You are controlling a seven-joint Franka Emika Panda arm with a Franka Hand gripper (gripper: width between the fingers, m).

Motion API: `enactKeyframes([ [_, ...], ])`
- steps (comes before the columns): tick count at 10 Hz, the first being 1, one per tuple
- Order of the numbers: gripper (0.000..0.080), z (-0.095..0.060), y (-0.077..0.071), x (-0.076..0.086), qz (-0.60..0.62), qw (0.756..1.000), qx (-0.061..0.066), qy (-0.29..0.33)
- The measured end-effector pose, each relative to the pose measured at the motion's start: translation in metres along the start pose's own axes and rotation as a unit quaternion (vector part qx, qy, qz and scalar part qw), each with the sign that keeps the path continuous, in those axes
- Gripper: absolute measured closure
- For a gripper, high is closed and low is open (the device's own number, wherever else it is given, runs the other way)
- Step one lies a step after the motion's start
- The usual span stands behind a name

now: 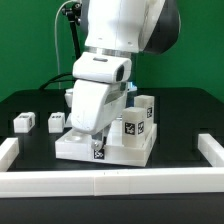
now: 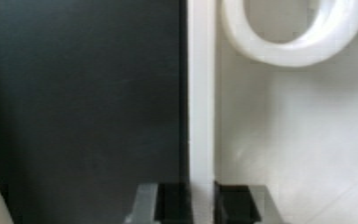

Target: Assemble square table

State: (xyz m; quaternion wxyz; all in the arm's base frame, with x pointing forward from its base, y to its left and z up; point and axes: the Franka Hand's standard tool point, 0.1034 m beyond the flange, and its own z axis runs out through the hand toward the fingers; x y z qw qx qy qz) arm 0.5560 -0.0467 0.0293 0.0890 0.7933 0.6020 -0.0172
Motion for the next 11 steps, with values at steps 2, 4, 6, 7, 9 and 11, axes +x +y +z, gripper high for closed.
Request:
enactKeyframes([
  [2,0.0741,0.000,0.000,-0.001,0.002,1.000,0.000,0.000],
  [4,0.0741,-0.001,0.001,0.002,-0.031,1.000,0.002,-0.004],
  [6,0.0741,-0.004,0.004,0.011,-0.119,0.993,0.002,-0.013],
  [7,0.0741,-0.004,0.004,0.012,-0.150,0.988,0.003,-0.017],
  [9,0.0741,-0.003,0.004,0.006,-0.203,0.979,0.004,-0.023],
  [11,0.0741,-0.002,0.004,0.003,-0.254,0.967,0.004,-0.029],
])
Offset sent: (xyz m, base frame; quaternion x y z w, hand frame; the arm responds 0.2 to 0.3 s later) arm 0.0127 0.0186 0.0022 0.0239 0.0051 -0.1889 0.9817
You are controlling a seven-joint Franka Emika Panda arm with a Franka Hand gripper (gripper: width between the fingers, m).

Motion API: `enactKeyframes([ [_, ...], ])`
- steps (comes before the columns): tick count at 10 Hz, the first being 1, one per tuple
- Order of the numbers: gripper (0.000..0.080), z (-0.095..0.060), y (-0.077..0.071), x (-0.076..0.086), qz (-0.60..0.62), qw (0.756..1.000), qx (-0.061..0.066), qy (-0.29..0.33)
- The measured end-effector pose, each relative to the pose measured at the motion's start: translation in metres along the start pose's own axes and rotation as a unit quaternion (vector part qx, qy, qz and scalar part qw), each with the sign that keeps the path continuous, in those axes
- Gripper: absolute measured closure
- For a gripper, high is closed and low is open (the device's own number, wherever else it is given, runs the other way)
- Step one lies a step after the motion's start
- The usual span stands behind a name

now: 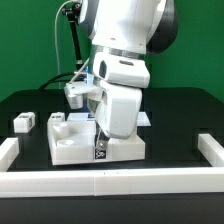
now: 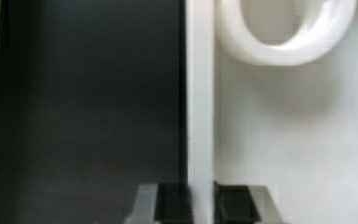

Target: Assemble square table

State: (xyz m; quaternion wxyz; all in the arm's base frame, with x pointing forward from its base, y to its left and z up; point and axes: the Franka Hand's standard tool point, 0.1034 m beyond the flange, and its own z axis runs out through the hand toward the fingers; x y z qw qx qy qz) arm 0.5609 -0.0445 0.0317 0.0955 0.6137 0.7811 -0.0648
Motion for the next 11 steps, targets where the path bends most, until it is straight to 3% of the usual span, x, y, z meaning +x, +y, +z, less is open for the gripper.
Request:
enactKeyframes([
  [2,0.0741,-0.001,0.002,0.002,-0.079,0.997,0.000,-0.006],
  [6,0.0741,-0.007,0.012,0.033,-0.136,0.991,0.006,-0.004],
  [11,0.0741,-0.005,0.010,0.029,-0.131,0.991,0.008,-0.004],
])
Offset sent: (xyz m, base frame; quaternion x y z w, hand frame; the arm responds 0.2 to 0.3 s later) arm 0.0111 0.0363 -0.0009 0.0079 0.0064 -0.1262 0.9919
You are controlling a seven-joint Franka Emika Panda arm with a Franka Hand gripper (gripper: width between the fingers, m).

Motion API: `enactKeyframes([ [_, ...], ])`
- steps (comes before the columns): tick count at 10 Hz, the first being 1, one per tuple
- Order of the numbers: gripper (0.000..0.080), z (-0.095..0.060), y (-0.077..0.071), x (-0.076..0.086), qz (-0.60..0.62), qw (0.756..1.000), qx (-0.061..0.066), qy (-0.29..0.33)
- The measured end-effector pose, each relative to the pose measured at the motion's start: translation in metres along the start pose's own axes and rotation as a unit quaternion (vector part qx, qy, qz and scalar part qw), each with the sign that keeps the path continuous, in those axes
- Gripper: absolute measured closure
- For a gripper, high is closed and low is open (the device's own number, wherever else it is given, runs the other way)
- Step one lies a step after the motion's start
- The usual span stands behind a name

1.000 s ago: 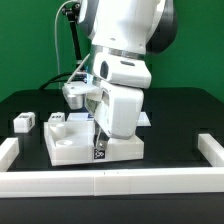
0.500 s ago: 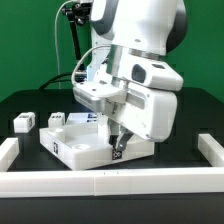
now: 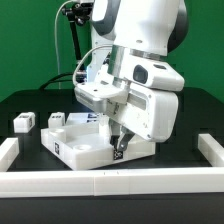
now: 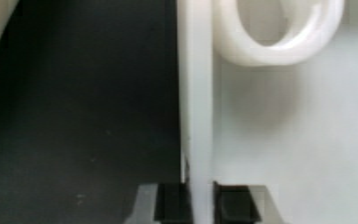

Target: Assemble square table

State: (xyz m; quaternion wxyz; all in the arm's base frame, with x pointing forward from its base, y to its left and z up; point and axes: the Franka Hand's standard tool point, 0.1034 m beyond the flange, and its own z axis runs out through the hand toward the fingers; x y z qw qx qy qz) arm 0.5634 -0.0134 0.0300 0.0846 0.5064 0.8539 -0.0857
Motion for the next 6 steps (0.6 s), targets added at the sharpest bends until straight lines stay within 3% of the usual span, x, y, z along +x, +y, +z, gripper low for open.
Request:
enactKeyframes([
  [2,0.0741,0.002,-0.002,0.002,-0.047,0.999,0.007,0.001],
  [4,0.0741,-0.001,0.004,0.015,-0.076,0.997,0.026,0.002],
  [6,0.0741,-0.007,0.012,0.035,-0.096,0.995,0.024,0.004],
])
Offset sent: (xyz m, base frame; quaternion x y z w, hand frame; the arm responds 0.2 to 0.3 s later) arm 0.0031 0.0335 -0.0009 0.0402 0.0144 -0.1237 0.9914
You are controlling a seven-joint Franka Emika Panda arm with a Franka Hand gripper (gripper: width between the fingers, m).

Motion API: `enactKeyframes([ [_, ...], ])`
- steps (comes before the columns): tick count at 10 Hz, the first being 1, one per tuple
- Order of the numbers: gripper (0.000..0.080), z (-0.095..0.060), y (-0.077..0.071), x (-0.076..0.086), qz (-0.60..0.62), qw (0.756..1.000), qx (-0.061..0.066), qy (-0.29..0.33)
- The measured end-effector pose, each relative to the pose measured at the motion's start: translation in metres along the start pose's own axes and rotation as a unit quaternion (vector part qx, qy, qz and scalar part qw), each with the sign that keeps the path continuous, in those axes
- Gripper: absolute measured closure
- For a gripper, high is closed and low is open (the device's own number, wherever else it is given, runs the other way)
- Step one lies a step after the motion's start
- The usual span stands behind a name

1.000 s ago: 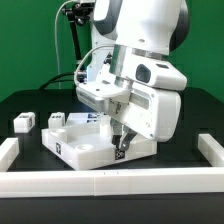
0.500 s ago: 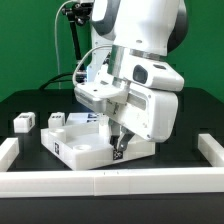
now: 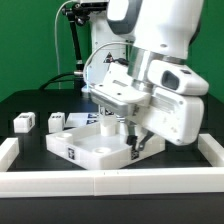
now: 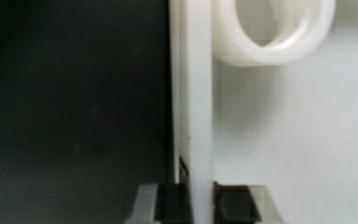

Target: Assemble square table

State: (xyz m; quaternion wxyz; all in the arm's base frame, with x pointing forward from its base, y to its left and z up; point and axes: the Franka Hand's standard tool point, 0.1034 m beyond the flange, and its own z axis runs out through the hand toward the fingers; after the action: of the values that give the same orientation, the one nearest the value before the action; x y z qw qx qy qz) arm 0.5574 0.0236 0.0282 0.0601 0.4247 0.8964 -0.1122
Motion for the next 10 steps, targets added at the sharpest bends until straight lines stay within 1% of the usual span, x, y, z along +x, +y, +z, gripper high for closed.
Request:
enactKeyframes([
  [1,0.0741,-0.009,0.007,0.008,0.006,1.000,-0.005,0.001],
  [7,0.0741,-0.004,0.003,0.005,0.001,1.000,-0.002,0.002],
  [9,0.0741,-0.006,0.009,0.013,-0.113,0.994,-0.001,-0.010],
  [10,0.0741,-0.006,0.013,0.019,-0.176,0.984,0.000,-0.018],
])
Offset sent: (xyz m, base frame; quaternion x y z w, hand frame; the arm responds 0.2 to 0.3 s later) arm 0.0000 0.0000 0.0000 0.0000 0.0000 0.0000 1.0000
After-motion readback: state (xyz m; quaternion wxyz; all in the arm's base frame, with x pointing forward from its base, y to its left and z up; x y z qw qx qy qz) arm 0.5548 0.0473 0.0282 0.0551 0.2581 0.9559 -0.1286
